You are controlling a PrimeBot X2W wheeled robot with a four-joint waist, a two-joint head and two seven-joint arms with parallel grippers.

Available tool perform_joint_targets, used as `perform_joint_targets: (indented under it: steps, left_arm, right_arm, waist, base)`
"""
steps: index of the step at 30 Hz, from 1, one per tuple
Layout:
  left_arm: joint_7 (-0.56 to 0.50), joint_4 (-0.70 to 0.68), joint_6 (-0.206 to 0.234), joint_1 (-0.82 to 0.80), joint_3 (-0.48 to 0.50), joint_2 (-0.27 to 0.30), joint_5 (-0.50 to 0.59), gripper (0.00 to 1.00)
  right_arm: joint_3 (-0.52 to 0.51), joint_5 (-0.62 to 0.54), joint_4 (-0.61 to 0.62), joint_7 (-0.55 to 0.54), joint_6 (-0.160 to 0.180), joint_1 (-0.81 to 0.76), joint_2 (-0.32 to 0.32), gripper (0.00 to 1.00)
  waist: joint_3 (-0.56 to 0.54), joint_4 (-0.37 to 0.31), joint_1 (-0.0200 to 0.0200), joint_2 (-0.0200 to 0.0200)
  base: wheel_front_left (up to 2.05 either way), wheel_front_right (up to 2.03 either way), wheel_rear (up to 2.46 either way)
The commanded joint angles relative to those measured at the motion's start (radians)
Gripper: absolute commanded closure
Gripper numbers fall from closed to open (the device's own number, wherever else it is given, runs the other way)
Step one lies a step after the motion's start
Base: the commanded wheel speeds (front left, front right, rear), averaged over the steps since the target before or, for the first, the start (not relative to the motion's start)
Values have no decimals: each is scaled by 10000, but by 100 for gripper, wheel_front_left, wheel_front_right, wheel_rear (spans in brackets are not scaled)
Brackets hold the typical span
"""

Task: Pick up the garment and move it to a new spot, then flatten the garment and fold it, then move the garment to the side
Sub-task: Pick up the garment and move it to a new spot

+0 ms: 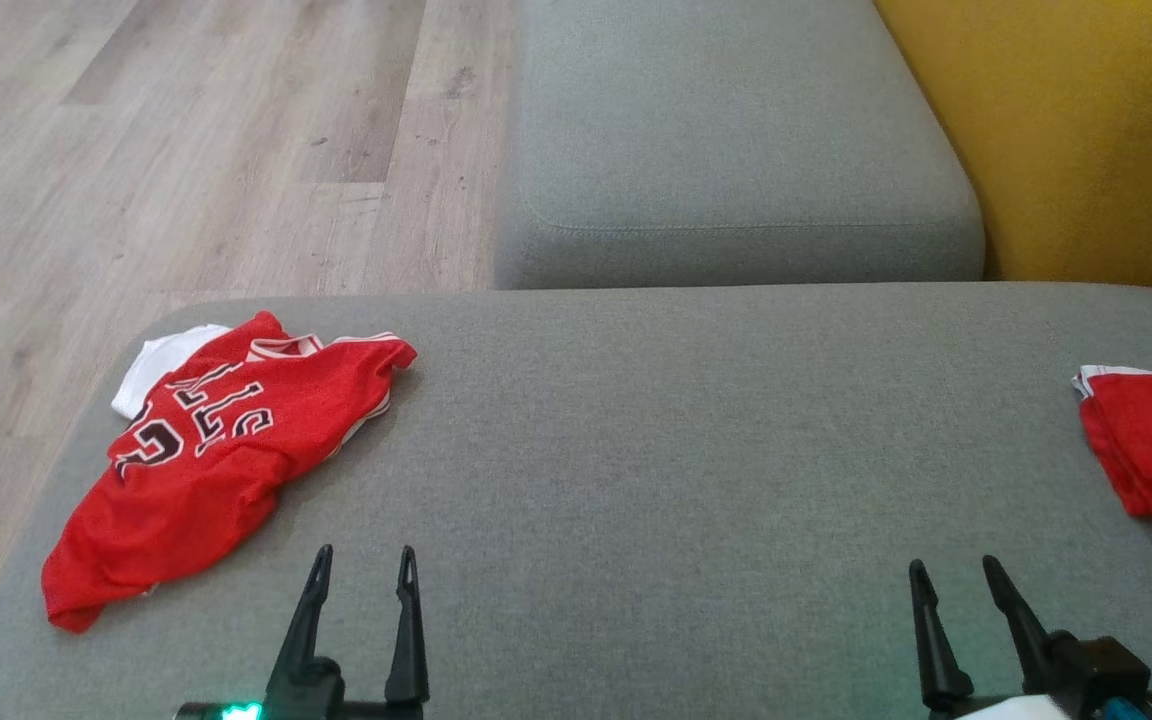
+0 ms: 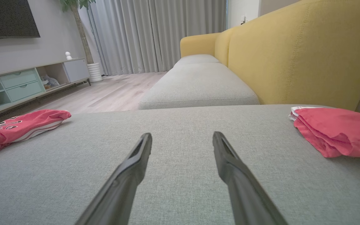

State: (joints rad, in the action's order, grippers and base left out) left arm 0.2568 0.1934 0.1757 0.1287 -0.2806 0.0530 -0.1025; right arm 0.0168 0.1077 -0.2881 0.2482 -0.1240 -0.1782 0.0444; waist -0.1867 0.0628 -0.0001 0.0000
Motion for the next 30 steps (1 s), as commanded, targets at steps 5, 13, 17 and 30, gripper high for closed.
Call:
perform_joint_targets:
  steps: [5,13,17,30]
  left_arm:
    - [49,-183,81,-462,317,-28,373,0]
    - [49,90,161,-488,363,-28,427,0]
    - [49,219,194,-557,354,-28,417,0]
    - [49,-140,226,-768,809,103,692,0]
  right_arm:
    - [57,-29,204,135,-67,425,61,0]
    - [40,-7,178,135,-67,453,60,0]
    - [-7,120,133,135,-67,391,59,0]
    - [113,585,60,135,-67,752,59,0]
  waist:
    - [39,-15,1,0]
    - [70,13,1,0]
    - [76,379,1,0]
    - [626,3052,1,0]
  base:
    - [0,0,0]
    - [0,0,0]
    - [0,0,0]
    - [0,0,0]
